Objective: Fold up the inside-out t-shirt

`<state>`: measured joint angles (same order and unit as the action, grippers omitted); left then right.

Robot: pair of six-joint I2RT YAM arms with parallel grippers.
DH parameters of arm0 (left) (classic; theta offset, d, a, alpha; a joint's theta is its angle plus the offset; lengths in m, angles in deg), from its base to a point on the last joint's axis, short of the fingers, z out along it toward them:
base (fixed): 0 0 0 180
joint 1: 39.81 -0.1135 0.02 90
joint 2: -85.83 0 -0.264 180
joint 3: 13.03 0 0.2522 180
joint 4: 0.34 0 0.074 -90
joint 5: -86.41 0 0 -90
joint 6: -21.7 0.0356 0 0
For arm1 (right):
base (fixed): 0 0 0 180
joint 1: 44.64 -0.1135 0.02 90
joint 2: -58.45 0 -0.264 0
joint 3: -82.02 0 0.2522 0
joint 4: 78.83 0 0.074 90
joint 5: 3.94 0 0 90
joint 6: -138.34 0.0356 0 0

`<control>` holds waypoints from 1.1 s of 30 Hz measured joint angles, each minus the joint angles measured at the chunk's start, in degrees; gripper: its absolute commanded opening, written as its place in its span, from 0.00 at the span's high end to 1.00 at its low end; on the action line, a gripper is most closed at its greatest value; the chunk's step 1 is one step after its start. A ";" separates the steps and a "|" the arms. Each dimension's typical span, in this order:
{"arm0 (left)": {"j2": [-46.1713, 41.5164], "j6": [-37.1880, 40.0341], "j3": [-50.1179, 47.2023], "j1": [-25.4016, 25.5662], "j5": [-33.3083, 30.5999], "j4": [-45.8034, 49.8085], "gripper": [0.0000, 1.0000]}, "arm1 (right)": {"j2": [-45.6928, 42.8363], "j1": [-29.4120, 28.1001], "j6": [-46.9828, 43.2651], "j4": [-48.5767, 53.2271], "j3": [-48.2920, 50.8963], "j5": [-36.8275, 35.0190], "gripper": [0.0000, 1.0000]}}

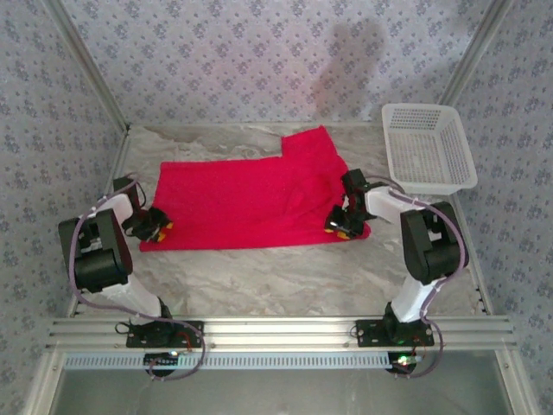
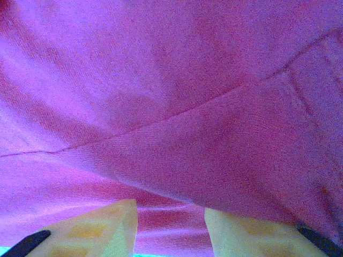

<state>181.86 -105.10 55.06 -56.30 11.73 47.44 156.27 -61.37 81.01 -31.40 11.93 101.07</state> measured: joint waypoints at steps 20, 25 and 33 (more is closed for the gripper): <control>-11.93 1.68 10.01 15.76 -15.41 10.43 0.66 | 14.03 -9.77 -2.45 0.83 -29.24 -7.76 0.48; -11.93 1.86 9.79 15.76 -16.09 11.30 0.66 | 19.39 -9.77 -2.51 1.92 -32.65 -7.30 0.51; -11.93 1.92 9.68 15.76 -16.24 11.52 0.66 | 21.79 -9.94 -2.29 2.86 -37.75 -5.20 1.00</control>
<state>169.93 -103.17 64.74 -40.54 -4.51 58.96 178.06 -71.32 78.71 -28.53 -25.82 95.86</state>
